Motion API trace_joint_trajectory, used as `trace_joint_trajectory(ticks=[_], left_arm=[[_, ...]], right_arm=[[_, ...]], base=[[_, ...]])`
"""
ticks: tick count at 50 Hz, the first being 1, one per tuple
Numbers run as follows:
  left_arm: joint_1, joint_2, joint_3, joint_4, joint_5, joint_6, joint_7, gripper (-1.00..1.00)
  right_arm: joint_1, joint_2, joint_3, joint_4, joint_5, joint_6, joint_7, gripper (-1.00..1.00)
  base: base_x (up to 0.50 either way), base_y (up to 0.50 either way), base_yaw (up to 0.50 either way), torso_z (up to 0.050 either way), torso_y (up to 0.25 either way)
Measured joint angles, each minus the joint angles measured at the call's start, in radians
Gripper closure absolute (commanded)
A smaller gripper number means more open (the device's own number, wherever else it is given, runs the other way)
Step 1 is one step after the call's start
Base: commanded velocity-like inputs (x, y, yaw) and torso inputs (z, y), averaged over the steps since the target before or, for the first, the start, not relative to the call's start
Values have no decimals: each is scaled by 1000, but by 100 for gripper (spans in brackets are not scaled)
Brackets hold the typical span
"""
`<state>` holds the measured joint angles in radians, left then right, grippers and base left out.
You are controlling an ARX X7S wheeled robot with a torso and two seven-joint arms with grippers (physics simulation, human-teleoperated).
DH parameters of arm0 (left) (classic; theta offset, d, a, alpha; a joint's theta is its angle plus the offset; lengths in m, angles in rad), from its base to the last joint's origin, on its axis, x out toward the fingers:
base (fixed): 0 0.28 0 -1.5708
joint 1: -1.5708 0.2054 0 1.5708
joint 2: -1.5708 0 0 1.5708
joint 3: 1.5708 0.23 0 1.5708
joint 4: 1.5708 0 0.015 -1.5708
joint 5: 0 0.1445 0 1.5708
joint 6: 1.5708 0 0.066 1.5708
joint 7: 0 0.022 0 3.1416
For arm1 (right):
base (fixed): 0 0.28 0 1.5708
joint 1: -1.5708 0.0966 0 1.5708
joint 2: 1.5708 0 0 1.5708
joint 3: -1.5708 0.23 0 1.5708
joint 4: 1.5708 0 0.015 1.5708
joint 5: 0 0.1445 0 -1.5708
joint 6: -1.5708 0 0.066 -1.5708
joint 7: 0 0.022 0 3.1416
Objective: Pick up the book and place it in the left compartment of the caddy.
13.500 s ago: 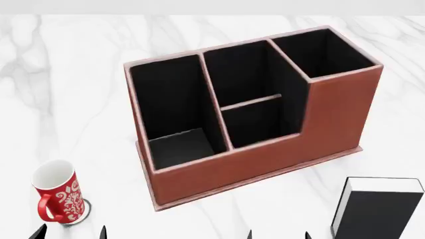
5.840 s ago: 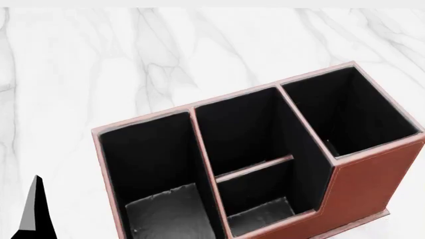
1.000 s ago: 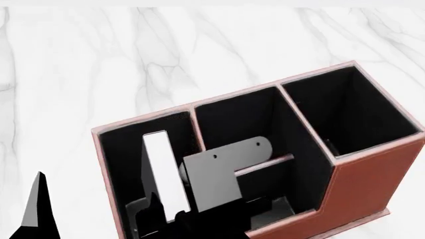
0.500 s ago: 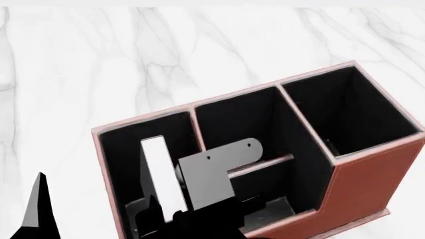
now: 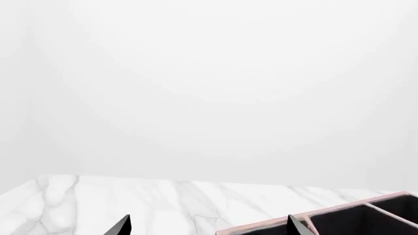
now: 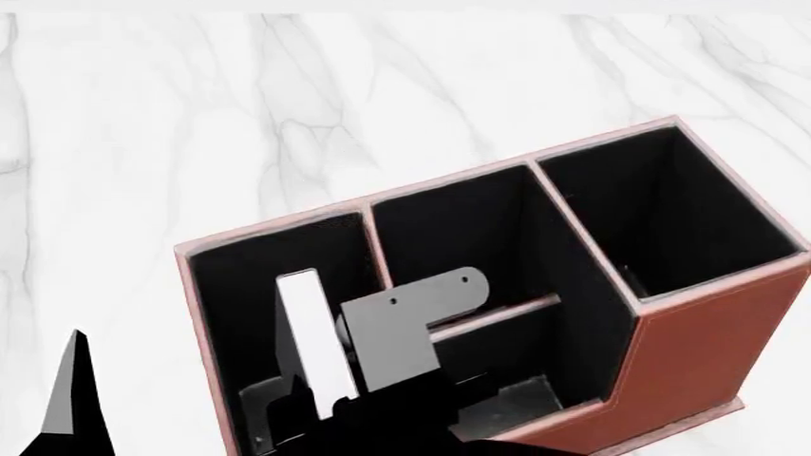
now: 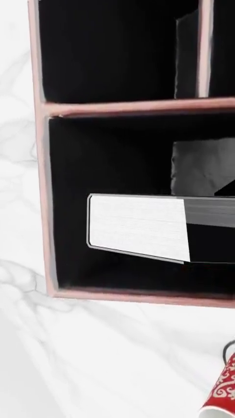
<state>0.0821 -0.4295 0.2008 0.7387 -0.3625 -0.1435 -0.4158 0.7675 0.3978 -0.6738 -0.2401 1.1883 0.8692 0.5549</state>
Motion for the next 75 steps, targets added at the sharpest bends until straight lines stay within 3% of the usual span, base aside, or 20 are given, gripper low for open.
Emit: trace_joint_trajectory(ticks=[67,68,75], left_arm=[[-4,-14,9,-11,-11,11,-12,-100],[-5,-14,9,-11,-12,11,-12,-100],[-6,-15,10,-15,-13,14,-12,-100]], right_arm=[[4,-56,-92,196,-118,-77,-113,100],[4,-56,-93,197,-118,-77,-113,-100],[11,-59,-86,195,-128,-80,-120,-100]], base=[[0,0,0,0,1],[0,0,0,0,0],[0,0,0,0,0]])
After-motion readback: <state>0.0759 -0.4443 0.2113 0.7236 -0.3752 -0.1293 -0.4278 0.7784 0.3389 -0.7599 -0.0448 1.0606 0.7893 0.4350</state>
